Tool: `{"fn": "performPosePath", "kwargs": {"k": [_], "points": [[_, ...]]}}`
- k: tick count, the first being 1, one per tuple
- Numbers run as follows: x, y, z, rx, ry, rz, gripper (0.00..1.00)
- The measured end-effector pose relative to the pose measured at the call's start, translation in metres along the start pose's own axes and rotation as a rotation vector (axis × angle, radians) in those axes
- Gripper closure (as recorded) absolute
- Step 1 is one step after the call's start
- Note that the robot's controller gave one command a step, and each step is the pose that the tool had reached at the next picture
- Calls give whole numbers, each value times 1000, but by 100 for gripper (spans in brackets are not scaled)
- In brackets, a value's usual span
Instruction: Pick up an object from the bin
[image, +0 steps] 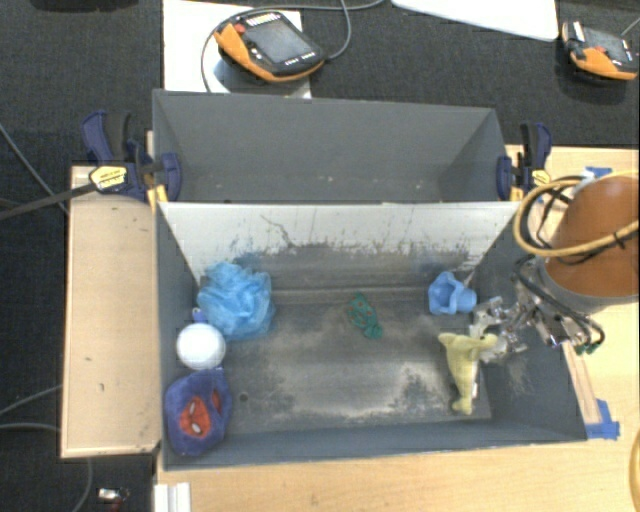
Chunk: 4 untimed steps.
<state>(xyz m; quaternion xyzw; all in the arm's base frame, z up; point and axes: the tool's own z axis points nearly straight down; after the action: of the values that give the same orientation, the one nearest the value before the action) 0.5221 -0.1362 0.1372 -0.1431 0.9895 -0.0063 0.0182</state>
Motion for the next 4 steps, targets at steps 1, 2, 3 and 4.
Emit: {"fn": "performPosePath", "kwargs": {"k": [1,2,3,4], "points": [[10,-2,-8,-2,0,9,100],[-4,-4,-22,0,-1,12,100],[9,1,-35,-2,0,22,100],[3,0,-27,0,-5,37,100]]}}
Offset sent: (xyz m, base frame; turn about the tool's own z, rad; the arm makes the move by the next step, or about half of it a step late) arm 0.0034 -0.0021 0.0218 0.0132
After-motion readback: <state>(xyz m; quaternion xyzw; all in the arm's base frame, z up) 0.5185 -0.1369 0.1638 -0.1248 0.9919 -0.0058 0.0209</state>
